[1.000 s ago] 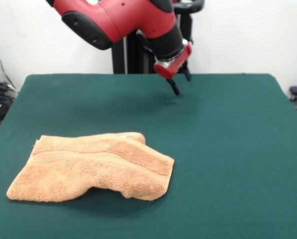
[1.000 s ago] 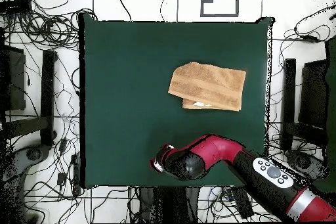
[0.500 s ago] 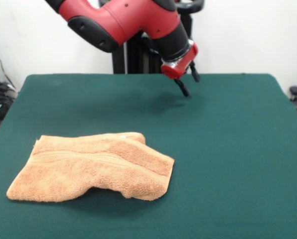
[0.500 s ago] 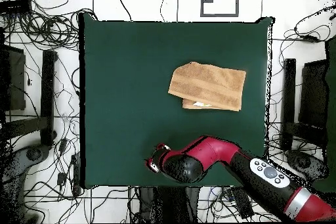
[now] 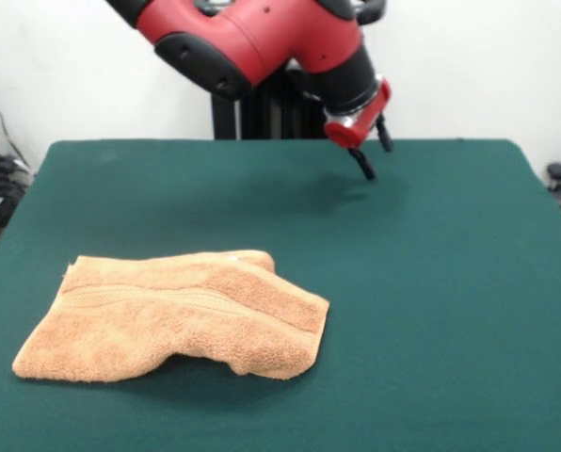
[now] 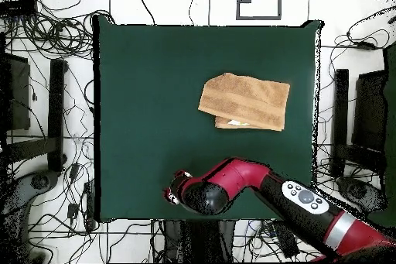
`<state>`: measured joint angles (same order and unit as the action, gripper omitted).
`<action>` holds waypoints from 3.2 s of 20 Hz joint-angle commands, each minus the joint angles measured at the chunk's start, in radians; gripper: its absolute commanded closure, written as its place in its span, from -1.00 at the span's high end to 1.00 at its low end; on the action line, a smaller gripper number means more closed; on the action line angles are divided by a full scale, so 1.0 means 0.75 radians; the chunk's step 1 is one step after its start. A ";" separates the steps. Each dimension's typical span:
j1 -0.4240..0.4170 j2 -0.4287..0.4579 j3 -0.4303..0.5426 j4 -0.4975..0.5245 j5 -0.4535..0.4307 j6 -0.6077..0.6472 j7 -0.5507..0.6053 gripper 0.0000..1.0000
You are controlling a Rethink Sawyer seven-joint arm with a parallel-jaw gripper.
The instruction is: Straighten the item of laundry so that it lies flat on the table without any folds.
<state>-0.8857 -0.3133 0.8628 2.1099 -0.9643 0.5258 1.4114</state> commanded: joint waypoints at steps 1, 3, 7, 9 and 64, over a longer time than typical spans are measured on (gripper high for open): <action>0.093 -0.067 0.021 -0.070 -0.029 0.018 -0.098 1.00; 0.101 -0.101 0.024 -0.052 -0.042 -0.007 -0.079 1.00; 0.129 -0.115 -0.058 -0.047 0.029 0.052 0.022 1.00; 0.130 -0.102 -0.068 -0.053 0.051 0.069 0.018 1.00; 0.517 -0.425 -0.419 -0.139 -0.427 -0.425 0.196 1.00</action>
<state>-0.5731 -0.6363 0.6224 2.1099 -1.2141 0.2678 1.4114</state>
